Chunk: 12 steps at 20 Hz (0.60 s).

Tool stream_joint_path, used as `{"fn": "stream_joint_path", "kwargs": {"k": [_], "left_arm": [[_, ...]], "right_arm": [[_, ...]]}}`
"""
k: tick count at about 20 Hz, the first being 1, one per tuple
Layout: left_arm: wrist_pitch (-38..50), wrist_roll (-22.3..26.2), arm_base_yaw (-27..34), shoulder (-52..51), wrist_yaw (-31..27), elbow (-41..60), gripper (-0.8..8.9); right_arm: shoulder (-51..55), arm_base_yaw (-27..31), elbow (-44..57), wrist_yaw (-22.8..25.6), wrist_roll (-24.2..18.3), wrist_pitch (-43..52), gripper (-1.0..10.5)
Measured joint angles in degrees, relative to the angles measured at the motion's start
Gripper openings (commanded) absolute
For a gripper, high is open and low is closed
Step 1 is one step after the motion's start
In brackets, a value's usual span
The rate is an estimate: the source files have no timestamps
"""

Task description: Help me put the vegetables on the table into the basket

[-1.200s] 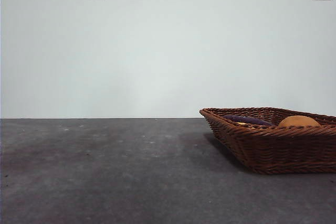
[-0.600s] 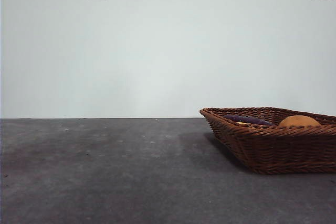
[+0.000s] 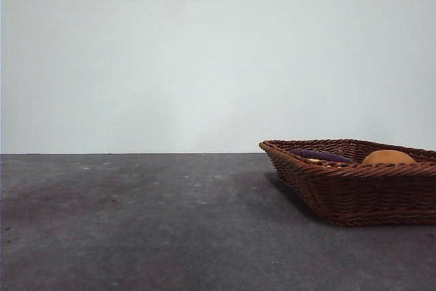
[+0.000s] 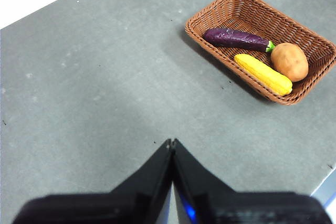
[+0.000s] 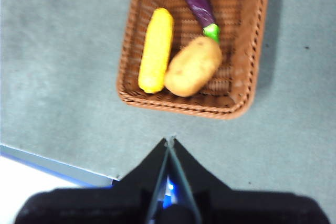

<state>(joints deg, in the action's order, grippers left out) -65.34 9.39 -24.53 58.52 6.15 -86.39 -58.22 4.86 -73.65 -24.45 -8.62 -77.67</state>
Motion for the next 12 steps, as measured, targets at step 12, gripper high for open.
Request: {"fn": "stream_joint_path", "kwargs": {"k": [12], "left_arm": [[14.05,4.81,5.73,-0.28,-1.49,0.00,-0.04]], "right_arm": [[-5.25,0.00,0.00,2.21,-0.02,0.00,0.0]]}}
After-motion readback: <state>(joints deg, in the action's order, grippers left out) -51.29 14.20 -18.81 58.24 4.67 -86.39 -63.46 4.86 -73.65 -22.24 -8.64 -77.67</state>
